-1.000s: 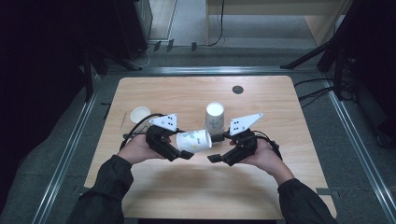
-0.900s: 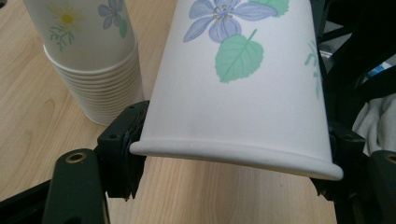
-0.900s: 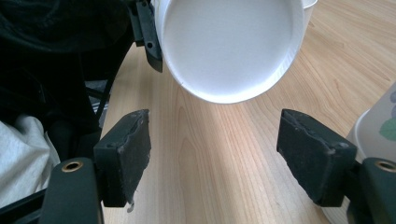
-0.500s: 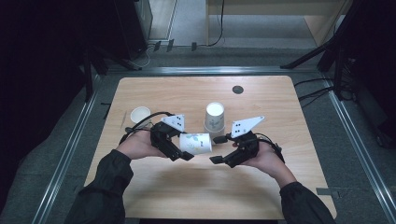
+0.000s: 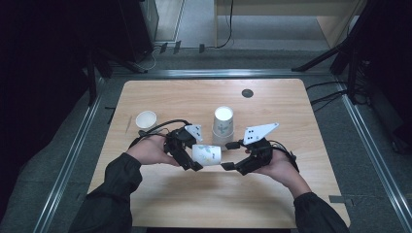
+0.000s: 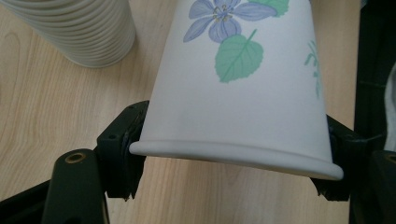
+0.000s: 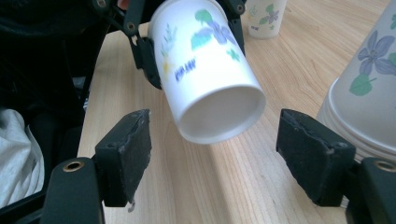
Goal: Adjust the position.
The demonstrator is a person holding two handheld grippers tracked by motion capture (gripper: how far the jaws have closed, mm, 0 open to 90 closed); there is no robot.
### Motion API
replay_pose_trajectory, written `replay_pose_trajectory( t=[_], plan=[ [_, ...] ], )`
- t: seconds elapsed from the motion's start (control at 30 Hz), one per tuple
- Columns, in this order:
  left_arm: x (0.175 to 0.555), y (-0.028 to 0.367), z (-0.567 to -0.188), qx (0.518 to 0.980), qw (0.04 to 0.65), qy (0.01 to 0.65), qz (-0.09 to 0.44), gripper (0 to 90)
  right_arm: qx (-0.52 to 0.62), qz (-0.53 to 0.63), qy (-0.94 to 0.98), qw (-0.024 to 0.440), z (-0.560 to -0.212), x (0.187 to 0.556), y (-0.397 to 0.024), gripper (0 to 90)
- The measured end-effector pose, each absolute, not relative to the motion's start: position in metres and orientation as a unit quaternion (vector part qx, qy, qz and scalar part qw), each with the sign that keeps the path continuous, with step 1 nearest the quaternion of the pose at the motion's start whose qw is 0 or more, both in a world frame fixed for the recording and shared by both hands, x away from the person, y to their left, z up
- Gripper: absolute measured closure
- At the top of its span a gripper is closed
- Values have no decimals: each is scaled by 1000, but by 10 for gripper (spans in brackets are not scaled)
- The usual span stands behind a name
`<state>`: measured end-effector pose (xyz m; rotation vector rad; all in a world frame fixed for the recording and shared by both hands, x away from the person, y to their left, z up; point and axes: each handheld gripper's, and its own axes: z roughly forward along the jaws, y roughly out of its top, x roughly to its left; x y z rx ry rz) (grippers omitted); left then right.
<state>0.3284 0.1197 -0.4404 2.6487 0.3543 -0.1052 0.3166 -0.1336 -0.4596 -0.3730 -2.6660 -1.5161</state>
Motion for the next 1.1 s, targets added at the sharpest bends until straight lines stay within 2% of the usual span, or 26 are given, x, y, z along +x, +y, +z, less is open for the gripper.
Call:
replay_pose_trajectory(
  t=[0.37,0.77,0.93,1.1],
  plan=[
    [331,107,-448,966,197,141,-93,252,-101,-476,-873,40,-468,316,-118,276],
    [322,101,-445,969,205,111,-86,258,-79,-456,-885,55,-476,315,-100,289],
    [319,100,-446,971,202,104,-78,258,-60,-449,-890,54,-478,312,-95,327],
    [320,107,-447,966,228,97,-78,241,-54,-447,-891,54,-475,313,-95,339]
  ],
)
